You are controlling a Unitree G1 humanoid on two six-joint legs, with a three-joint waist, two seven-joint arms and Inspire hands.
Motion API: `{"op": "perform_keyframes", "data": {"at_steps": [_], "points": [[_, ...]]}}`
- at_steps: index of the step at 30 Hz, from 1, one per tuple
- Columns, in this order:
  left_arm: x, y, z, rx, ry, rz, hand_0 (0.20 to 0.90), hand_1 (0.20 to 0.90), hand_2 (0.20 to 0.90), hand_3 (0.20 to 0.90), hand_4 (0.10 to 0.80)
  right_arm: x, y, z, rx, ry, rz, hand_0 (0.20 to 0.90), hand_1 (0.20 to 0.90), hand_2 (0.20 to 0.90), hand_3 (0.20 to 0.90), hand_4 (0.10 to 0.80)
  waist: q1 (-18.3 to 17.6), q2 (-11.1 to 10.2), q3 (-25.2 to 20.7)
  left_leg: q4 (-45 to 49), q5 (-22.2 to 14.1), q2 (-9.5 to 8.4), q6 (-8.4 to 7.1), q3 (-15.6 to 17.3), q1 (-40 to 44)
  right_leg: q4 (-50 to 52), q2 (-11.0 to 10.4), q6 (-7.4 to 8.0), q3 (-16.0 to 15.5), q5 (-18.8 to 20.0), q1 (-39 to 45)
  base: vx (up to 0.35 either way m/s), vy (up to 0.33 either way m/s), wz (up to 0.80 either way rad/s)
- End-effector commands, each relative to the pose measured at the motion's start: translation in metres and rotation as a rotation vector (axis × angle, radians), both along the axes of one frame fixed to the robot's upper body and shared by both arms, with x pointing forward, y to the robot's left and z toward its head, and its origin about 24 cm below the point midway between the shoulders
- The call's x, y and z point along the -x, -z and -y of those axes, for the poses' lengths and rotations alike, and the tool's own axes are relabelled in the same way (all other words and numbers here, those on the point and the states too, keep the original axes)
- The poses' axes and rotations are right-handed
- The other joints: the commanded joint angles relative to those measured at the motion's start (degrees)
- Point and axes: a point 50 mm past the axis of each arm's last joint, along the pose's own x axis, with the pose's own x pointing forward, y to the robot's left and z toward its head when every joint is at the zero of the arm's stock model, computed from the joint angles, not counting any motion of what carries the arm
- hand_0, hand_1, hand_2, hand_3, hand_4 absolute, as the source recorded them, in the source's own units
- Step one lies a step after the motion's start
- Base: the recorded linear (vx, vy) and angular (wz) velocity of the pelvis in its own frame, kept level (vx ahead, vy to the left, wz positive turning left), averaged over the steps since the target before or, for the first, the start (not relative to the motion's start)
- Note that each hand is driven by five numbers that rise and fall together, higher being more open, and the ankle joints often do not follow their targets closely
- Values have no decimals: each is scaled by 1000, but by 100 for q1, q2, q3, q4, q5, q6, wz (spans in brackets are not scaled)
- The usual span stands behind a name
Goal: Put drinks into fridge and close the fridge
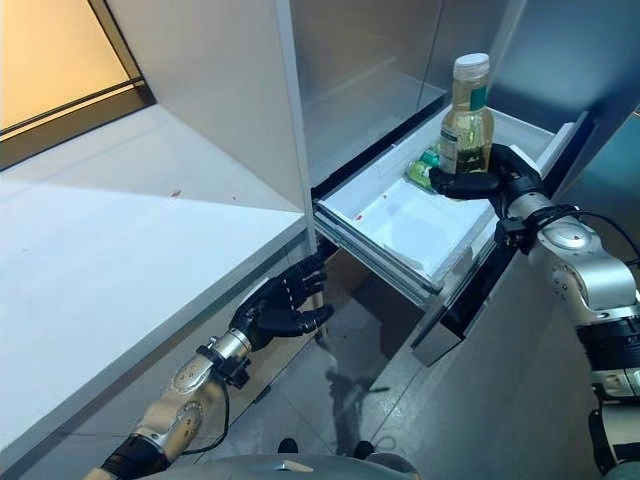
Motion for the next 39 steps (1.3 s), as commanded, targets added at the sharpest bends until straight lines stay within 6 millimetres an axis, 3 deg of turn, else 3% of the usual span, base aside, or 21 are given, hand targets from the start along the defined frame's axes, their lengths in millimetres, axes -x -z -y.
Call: {"op": "perform_keyframes", "data": {"at_steps": [1,9,17,26,39], "points": [[2,-6,2,46,96,12,900,900,900,900,800,5,-144,10,55,39,553,300,300,300,200,100,247,-307,-593,377,-656,-381,265,82,-165,624,54,266,50,-258,-359,64,6,9],[41,49,-18,-53,89,-289,900,900,900,900,800,-5,-144,63,191,276,364,300,300,300,200,100,544,-378,-509,457,-622,-372,229,-29,-279,634,3,243,-122,-280,-366,101,-6,13],[56,72,-43,-194,49,-419,900,900,900,900,800,-4,-133,94,271,436,165,300,300,300,200,100,790,-429,-239,538,-547,-334,241,-169,-628,644,33,210,-193,-243,-610,49,-83,13],[39,65,-73,-293,-24,-400,900,900,900,900,800,-1,-103,112,278,503,3,300,300,300,200,100,915,-412,405,742,-474,-254,266,-252,-1203,752,91,181,-196,-154,-1071,-56,-113,15],[16,43,-85,-291,-73,-301,900,900,900,900,800,-2,-54,115,356,433,-211,300,300,300,200,100,990,-176,1038,993,-383,-253,250,-263,-1622,889,48,173,-313,-67,-1355,-35,-34,6]]}}
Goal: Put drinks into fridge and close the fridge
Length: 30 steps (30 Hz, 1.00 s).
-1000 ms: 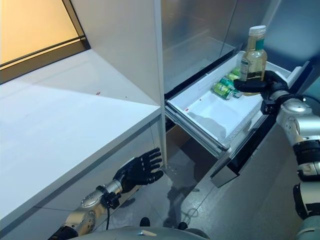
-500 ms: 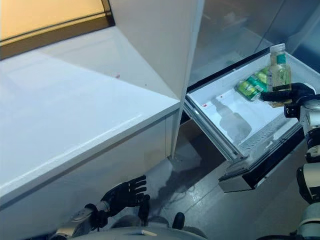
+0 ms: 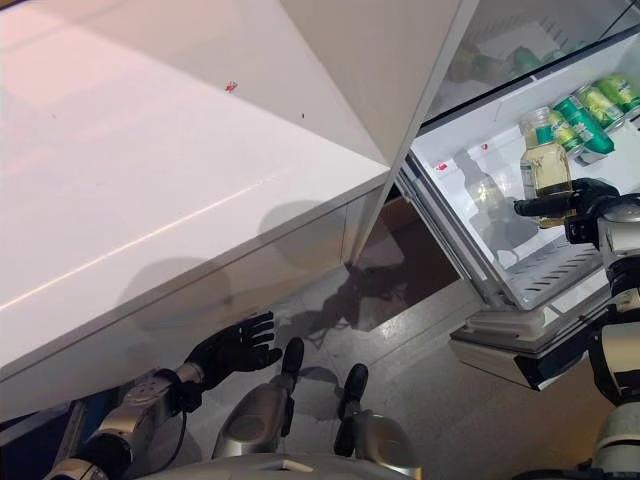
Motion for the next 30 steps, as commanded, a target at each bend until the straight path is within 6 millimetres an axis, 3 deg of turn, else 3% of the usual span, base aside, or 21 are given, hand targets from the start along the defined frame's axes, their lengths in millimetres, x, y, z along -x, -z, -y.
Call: {"op": "perform_keyframes", "data": {"at_steps": [1,25,26,27,28,30], "points": [[4,-10,3,5,58,61,900,900,900,900,800,5,-65,14,164,3,156,300,300,300,200,100,69,55,-288,618,-564,-185,290,363,-371,910,81,231,155,-107,-633,-27,-14,6],[-10,-20,7,28,78,106,900,900,900,900,800,-2,-43,7,207,-50,-23,300,300,300,200,100,138,249,153,748,-464,-197,233,323,-609,1157,-38,196,-9,-103,-920,-7,0,1],[-10,-21,8,29,79,107,900,900,900,900,800,-2,-42,7,206,-52,-30,418,418,418,337,237,139,255,161,750,-462,-197,231,326,-611,1161,-46,196,-14,-103,-923,0,0,0],[-10,-20,8,31,80,107,900,900,900,900,800,-2,-41,7,205,-54,-42,639,639,639,595,495,138,261,173,756,-461,-200,232,327,-610,1175,-53,192,-14,-106,-929,0,0,0],[-10,-20,8,31,80,107,900,900,900,900,800,-2,-41,7,205,-54,-42,900,900,900,900,800,138,262,173,756,-461,-200,232,327,-610,1175,-53,192,-14,-106,-929,0,0,0],[-10,-20,9,34,81,107,900,900,900,900,800,-2,-39,7,203,-59,-55,900,900,900,900,800,136,265,183,751,-459,-201,232,338,-596,1176,-61,192,-15,-106,-922,0,0,0]]}}
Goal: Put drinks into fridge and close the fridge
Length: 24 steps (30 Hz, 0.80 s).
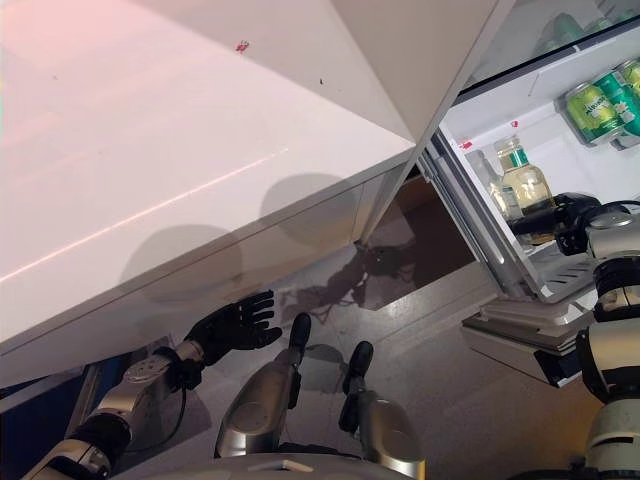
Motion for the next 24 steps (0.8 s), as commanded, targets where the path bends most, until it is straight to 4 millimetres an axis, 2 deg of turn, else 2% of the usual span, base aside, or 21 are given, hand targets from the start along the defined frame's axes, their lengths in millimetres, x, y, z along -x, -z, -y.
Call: {"op": "perform_keyframes", "data": {"at_steps": [1,7,12,13,15,18,20,22,23,24], "points": [[10,-3,10,45,61,35,900,900,900,900,800,-1,-54,11,142,-2,95,900,900,900,900,800,34,110,-280,555,-484,-202,204,362,-388,996,-32,192,97,-105,-778,0,0,0],[11,-4,9,47,52,31,900,900,900,900,800,-7,-61,1,77,-50,187,900,900,900,900,800,-11,88,-296,488,-504,-174,202,422,-256,977,-18,206,130,-108,-700,-1,4,-1],[18,1,4,42,25,16,900,900,900,900,800,-9,-92,-15,32,-147,407,900,900,900,900,800,-174,-60,-521,305,-529,-136,194,514,-23,870,17,241,191,-107,-550,6,30,-8],[21,2,3,41,16,10,900,900,900,900,800,-7,-104,-20,4,-169,498,900,900,900,900,800,-226,-101,-586,271,-548,-126,194,545,54,862,22,249,208,-119,-500,12,44,-9],[26,6,2,41,-2,-4,900,900,900,900,800,0,-121,-23,-37,-195,629,900,900,900,900,800,-328,-180,-745,234,-591,-121,200,593,162,853,29,265,241,-146,-431,16,44,-12],[37,18,4,61,-36,-37,900,900,900,900,800,21,-156,-28,-138,-193,970,900,900,900,900,800,-531,-263,-1060,176,-691,-132,224,678,369,836,48,310,360,-196,-297,8,63,-18],[42,23,7,62,-47,-54,900,900,900,900,800,33,-168,-26,-195,-165,1122,900,900,900,900,800,-628,-276,-1235,153,-757,-136,241,717,478,827,61,340,445,-229,-233,35,65,-18],[47,30,11,68,-57,-74,900,900,900,900,800,45,-170,-19,-272,-110,1235,900,900,900,900,800,-705,-264,-1433,124,-783,-136,255,778,550,809,58,367,518,-226,-201,46,80,-24],[51,35,16,77,-71,-92,900,900,900,900,800,55,-172,-10,-346,-18,1379,900,900,900,900,800,-797,-227,-1573,107,-862,-147,277,821,659,815,68,392,586,-272,-140,48,82,-28],[52,38,19,82,-84,-104,900,900,900,900,800,59,-167,-4,-377,28,1411,900,900,900,900,800,-844,-212,-1662,109,-870,-162,288,842,679,802,67,398,627,-258,-132,88,99,-26]]}}
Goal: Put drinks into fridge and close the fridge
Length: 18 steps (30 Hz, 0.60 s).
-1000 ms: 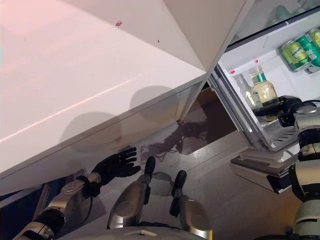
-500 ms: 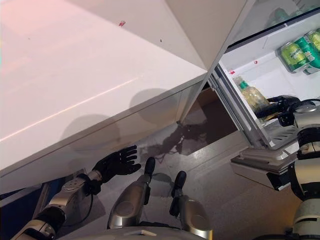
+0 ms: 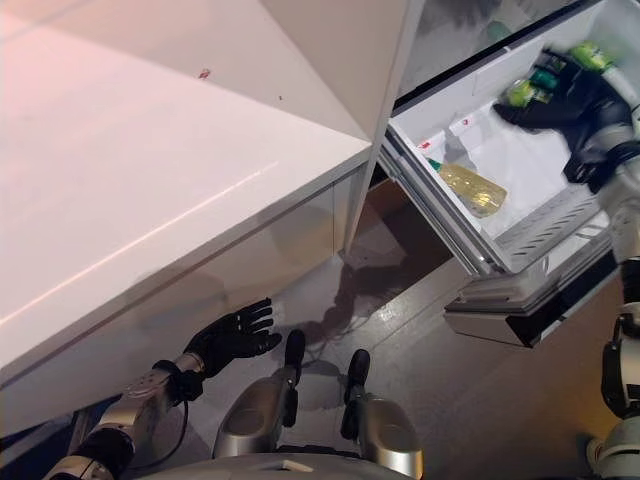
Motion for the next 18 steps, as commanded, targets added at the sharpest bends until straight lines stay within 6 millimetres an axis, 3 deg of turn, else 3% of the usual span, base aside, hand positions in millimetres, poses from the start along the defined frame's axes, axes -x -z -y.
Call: {"op": "perform_keyframes", "data": {"at_steps": [1,6,12,14,15,18], "points": [[39,30,15,12,-15,-96,900,900,900,900,800,43,-7,42,-202,228,265,900,900,900,900,800,-355,-95,-1747,475,-973,-186,215,351,-4,734,83,341,199,-340,-417,88,92,-25],[46,41,19,-21,-64,-136,900,900,900,900,800,49,44,57,-356,353,208,900,900,900,900,800,-500,-25,-1951,673,-1197,-265,307,397,225,847,47,327,475,-443,-235,69,55,-28],[58,54,13,-105,-111,-231,900,900,900,900,800,55,100,70,-488,432,91,900,900,900,900,800,-515,-14,-1964,1262,-1551,-349,419,378,270,1180,-82,265,576,-616,-131,65,-1,-20],[60,57,12,-121,-113,-256,900,900,900,900,800,56,108,71,-510,442,78,900,900,900,900,800,-508,-27,-1927,1462,-1659,-361,435,358,229,1295,-117,245,562,-674,-144,32,-24,-9],[67,62,9,-167,-119,-309,900,900,900,900,800,57,122,72,-568,461,50,900,900,900,900,800,-460,-48,-1829,1831,-1850,-387,482,316,122,1522,-196,194,502,-773,-184,0,0,0],[66,64,5,-207,-133,-340,900,900,900,900,800,57,131,74,-615,476,34,900,900,900,900,800,-406,-53,-1662,2279,-2055,-400,537,262,-127,1890,-264,124,416,-935,-347,-62,-19,4]]}}
